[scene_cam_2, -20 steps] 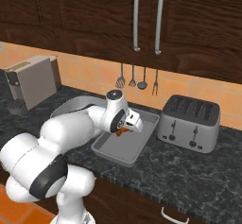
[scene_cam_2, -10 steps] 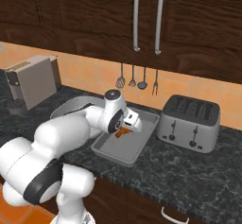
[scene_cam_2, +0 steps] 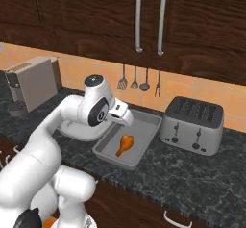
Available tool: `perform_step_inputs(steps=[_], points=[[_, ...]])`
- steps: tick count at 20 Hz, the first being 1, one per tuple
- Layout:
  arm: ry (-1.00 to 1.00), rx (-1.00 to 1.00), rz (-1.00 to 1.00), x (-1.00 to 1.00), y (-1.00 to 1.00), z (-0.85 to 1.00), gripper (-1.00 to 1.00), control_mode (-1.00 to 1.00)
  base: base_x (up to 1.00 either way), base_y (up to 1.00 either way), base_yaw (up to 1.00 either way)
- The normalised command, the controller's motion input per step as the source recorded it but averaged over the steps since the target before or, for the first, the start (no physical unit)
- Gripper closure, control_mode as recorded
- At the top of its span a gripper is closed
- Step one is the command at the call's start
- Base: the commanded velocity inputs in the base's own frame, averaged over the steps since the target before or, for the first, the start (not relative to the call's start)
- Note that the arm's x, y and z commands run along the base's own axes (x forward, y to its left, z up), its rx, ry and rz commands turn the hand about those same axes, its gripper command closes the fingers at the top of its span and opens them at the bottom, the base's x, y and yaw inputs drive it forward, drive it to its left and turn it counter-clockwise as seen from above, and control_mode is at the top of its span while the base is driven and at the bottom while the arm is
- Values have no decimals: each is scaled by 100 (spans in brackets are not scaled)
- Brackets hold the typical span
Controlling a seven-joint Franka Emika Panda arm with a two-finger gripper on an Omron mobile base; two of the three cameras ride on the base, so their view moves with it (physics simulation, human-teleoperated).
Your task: Place one lemon and one chicken drumstick in each tupperware on the nearby counter, to pack two identical lunches.
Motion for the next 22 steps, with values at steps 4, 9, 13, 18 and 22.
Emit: perform_step_inputs(steps=[4,9,13,18,22], points=[[-3,0,0,-100,25,80,-100,-100,0,0,0],[-7,0,1,-80,12,13,-100,100,-20,0,0],[0,0,0,0,0,0,-100,100,-100,-3,-3],[0,0,0,0,0,0,-100,100,-100,-62,-21],[0,0,0,0,0,0,-100,100,-100,-100,-25]])
